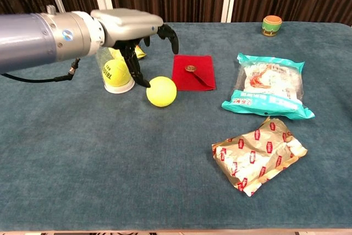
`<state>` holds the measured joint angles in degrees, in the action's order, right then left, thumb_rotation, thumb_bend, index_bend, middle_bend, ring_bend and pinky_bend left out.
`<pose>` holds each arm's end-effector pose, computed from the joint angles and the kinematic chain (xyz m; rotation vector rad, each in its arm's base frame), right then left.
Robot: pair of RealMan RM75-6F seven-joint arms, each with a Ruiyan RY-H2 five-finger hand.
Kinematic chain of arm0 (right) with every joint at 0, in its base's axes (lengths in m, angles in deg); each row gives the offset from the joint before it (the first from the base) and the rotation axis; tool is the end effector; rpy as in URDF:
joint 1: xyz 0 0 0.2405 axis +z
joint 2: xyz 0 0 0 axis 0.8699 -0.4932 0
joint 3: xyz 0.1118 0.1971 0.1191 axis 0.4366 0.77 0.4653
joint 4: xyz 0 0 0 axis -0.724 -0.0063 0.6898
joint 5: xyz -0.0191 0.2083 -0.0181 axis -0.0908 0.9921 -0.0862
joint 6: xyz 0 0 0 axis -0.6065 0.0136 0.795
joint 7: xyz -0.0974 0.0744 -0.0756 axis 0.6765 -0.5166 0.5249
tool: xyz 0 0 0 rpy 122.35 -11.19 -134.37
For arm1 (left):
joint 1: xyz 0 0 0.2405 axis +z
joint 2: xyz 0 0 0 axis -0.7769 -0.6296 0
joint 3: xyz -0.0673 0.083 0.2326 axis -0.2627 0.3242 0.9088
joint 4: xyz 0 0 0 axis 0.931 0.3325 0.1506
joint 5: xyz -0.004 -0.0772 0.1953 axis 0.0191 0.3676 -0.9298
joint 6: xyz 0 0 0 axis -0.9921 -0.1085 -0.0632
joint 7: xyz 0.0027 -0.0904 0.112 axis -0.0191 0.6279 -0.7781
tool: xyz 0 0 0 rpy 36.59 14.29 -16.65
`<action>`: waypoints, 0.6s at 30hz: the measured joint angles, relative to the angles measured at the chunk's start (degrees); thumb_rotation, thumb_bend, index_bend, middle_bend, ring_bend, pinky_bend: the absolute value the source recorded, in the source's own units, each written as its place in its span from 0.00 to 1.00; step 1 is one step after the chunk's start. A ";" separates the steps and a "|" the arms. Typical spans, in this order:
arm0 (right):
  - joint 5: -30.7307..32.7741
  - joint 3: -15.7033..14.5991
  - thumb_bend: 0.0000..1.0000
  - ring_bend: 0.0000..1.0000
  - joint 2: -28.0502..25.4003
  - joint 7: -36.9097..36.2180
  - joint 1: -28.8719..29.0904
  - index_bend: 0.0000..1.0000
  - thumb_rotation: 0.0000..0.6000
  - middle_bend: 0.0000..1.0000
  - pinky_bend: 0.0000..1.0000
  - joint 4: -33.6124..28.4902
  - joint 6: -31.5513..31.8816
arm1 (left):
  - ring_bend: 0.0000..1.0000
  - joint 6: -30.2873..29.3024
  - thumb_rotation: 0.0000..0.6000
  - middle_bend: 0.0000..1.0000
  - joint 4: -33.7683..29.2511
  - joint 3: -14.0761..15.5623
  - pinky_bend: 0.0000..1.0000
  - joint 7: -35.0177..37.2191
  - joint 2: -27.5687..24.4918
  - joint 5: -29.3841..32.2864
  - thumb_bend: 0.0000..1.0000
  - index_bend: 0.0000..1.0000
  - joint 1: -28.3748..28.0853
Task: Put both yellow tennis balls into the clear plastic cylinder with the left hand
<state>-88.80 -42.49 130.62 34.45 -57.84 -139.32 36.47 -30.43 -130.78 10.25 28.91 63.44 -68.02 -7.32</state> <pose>-0.3157 -0.1871 0.1631 1.1558 -0.9142 0.9691 -0.0580 0.3642 -0.0305 -2.1216 -0.7148 -0.8641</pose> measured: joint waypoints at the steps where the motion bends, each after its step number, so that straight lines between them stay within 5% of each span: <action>1: 0.00 0.02 0.34 0.05 0.00 0.02 -0.02 0.00 1.00 0.00 0.09 -0.01 0.05 | 0.12 0.26 1.00 0.14 1.16 0.17 0.25 -0.49 0.71 0.84 0.00 0.27 -0.36; 18: 0.12 0.09 0.34 0.05 0.00 0.13 -0.12 0.00 1.00 0.00 0.09 -0.11 0.12 | 0.12 2.91 1.00 0.16 12.02 2.81 0.30 -3.37 8.69 5.73 0.01 0.27 -3.42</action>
<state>-88.68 -42.40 130.62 34.58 -57.96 -139.43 36.59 -27.53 -118.76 13.06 25.54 72.13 -62.29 -10.74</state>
